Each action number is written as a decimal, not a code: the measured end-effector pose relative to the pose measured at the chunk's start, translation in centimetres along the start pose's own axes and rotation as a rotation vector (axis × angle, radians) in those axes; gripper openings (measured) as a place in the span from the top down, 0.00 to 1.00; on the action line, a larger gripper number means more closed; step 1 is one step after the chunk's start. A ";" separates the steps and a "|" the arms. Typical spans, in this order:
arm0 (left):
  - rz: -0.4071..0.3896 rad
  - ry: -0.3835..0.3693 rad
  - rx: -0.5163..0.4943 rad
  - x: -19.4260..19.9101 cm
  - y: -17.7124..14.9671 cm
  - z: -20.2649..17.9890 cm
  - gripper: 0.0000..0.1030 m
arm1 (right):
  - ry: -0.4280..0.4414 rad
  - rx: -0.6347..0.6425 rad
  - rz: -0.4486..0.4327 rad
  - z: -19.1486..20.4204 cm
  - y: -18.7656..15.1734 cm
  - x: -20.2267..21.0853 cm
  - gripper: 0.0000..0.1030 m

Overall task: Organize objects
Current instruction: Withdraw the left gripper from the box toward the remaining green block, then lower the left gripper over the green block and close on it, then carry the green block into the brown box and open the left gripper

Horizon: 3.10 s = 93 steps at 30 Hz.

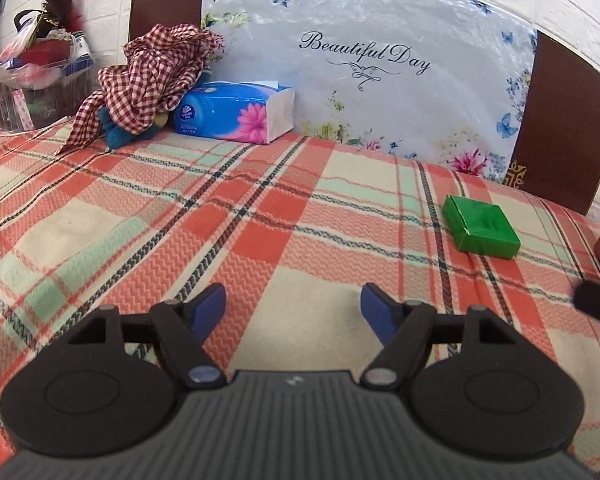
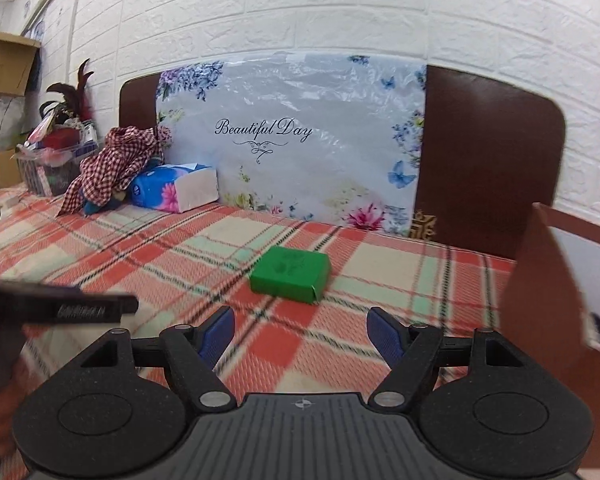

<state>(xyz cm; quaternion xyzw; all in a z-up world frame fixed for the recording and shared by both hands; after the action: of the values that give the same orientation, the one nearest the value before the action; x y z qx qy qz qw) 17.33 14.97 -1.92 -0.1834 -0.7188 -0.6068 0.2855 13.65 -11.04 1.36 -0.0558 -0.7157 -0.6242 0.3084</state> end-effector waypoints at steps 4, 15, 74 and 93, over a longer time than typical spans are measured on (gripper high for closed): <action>-0.012 -0.028 0.022 -0.1 -0.1 0.3 0.25 | -0.001 -0.027 0.019 0.2 1.6 -4.5 0.30; -0.023 -0.065 0.031 -0.2 -0.1 0.5 0.25 | 0.023 -0.127 0.154 -0.4 3.4 -12.3 0.26; 0.499 -0.645 -0.314 7.4 -7.4 -25.9 0.59 | -0.146 -0.111 0.184 -9.9 -12.2 11.7 0.42; 0.169 -0.779 -0.492 13.0 1.7 -37.3 0.60 | -0.392 -0.105 -0.207 -17.5 -5.4 16.3 0.42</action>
<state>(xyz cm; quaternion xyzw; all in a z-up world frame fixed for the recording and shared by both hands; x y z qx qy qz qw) 15.34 -22.23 11.40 -0.5177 -0.5899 -0.6196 -0.0093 4.56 -33.43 5.62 -0.1181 -0.7303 -0.6662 0.0943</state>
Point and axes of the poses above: each gripper's, at about its wrist camera, not at the fingertips, and x roughly against the way its jaws point, z to its left, y to its top, the point moved 3 cm from there along -x, roughly the way its jaws point, and after that the axes turned 7 degrees about z, right-handed, at the moved point
